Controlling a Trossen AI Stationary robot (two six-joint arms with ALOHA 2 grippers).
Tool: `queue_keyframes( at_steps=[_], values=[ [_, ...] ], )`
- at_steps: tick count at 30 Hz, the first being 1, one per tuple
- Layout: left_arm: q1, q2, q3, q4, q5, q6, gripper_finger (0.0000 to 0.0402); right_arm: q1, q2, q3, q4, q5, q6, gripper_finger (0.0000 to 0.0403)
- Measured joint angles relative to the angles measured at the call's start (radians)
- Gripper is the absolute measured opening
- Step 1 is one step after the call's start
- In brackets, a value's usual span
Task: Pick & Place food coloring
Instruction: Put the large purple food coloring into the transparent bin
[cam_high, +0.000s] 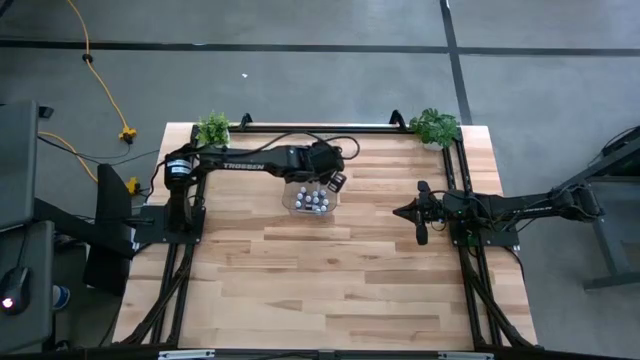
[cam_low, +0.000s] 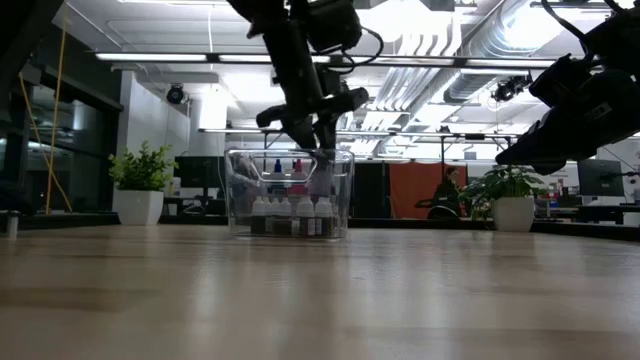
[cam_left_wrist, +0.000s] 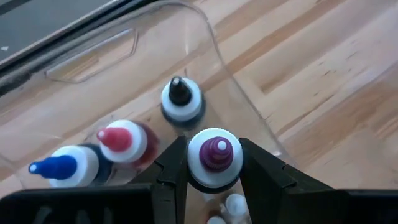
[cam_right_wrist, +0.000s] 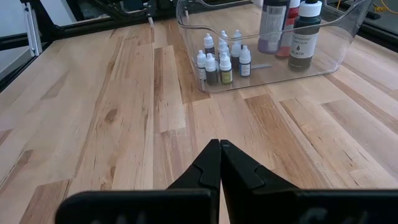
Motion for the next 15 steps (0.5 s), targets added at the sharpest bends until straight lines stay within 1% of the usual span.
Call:
queue_keyframes(
  at_steps=[4, 10, 12, 15],
  values=[
    [0.0, 0.0, -0.024, 0.031, -0.014, -0.004, 0.0101, 0.0, 0.0, 0.0, 0.0, 0.0, 0.0, 0.0],
    [0.0, 0.0, -0.083, 0.127, -0.009, -0.008, 0.0101, 0.0, 0.0, 0.0, 0.0, 0.0, 0.0, 0.0],
    [0.0, 0.0, -0.095, 0.126, -0.005, -0.007, 0.0101, 0.0, 0.0, 0.0, 0.0, 0.0, 0.0, 0.0],
    [-0.001, 0.0, -0.117, 0.167, -0.005, 0.007, 0.0101, 0.0, 0.0, 0.0, 0.0, 0.0, 0.0, 0.0]
  ],
)
